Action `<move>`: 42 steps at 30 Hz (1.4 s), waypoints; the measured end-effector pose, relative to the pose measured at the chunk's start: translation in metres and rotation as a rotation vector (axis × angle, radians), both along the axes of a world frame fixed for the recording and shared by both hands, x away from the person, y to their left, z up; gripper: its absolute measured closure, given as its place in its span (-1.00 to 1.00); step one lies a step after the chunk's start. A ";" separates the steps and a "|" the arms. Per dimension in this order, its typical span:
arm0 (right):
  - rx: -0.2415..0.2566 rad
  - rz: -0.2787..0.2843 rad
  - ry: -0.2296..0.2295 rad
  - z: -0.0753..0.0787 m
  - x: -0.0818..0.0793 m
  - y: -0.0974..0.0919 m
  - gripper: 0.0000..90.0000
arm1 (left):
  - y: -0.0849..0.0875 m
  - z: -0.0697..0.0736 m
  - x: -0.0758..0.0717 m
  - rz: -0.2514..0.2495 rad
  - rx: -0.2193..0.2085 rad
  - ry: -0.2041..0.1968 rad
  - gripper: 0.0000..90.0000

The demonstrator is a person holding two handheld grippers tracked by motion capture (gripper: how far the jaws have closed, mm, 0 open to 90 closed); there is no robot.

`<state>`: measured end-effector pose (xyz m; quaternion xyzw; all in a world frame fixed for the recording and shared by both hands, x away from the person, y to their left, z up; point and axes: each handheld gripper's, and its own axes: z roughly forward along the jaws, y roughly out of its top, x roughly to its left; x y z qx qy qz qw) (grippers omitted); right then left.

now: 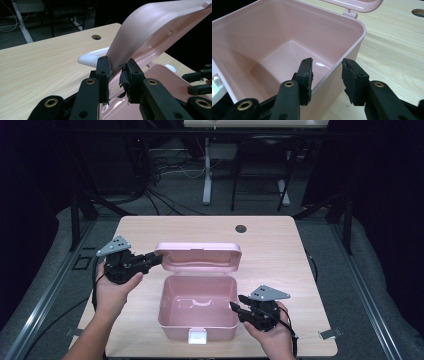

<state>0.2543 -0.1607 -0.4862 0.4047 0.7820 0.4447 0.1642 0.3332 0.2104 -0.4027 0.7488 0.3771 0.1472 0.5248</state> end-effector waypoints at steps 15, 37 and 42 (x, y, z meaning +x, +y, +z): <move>-0.002 0.002 0.005 -0.001 -0.001 0.000 0.30 | -0.004 -0.013 0.009 0.009 0.029 0.013 0.68; 0.020 -0.001 0.014 -0.004 0.000 0.000 0.28 | -0.007 -0.028 0.022 0.042 0.023 0.038 0.74; 0.017 0.001 0.014 -0.004 0.000 0.000 0.27 | -0.007 -0.029 0.026 0.046 0.032 0.037 0.77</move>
